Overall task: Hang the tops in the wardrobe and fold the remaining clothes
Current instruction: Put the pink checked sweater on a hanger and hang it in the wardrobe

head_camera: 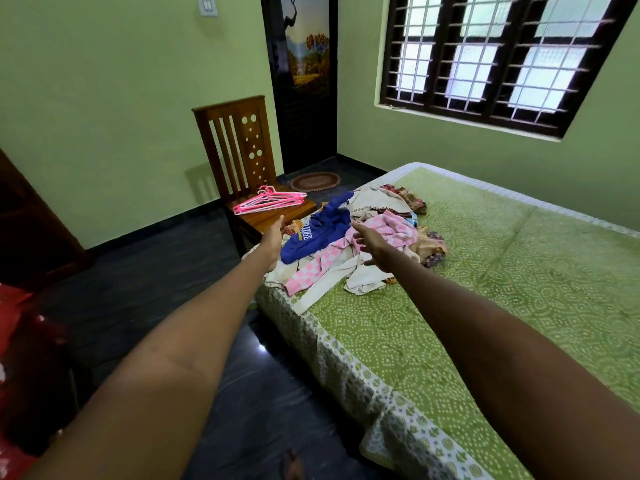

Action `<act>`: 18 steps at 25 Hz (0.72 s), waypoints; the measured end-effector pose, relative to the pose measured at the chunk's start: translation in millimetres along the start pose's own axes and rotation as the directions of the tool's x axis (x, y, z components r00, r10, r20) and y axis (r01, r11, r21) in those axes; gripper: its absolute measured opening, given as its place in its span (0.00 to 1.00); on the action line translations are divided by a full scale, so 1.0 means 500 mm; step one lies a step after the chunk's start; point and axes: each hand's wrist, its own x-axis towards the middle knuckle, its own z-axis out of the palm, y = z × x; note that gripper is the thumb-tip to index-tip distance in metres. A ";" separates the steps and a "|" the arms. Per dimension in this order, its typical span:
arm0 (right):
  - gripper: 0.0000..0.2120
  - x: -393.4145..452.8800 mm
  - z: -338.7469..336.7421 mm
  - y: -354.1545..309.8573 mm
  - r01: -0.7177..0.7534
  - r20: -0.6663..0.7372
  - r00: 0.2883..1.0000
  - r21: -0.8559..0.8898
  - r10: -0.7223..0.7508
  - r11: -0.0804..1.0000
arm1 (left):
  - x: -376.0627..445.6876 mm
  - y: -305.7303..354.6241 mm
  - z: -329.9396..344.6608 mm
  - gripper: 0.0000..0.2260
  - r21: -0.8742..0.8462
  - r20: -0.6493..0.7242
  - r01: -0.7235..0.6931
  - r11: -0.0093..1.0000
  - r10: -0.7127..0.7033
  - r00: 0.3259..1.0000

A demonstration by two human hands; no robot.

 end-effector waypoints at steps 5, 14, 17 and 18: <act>0.30 0.184 0.055 -0.021 -0.054 -0.012 0.998 0.046 0.054 0.997 | 0.190 0.030 -0.034 0.22 -0.040 -0.011 0.076 0.996 -0.076 0.997; 0.16 0.424 0.095 0.008 -0.204 -0.071 0.975 0.114 0.213 0.972 | 0.457 0.000 -0.070 0.19 0.076 0.014 0.187 0.979 -0.189 0.982; 0.19 0.513 0.096 0.005 -0.233 -0.089 0.964 0.174 0.251 0.957 | 0.549 -0.013 -0.068 0.18 0.076 0.027 0.211 0.975 -0.214 0.977; 0.21 0.549 0.098 0.005 -0.241 -0.086 0.961 0.197 0.262 0.950 | 0.580 -0.018 -0.063 0.18 0.084 0.036 0.226 0.971 -0.230 0.973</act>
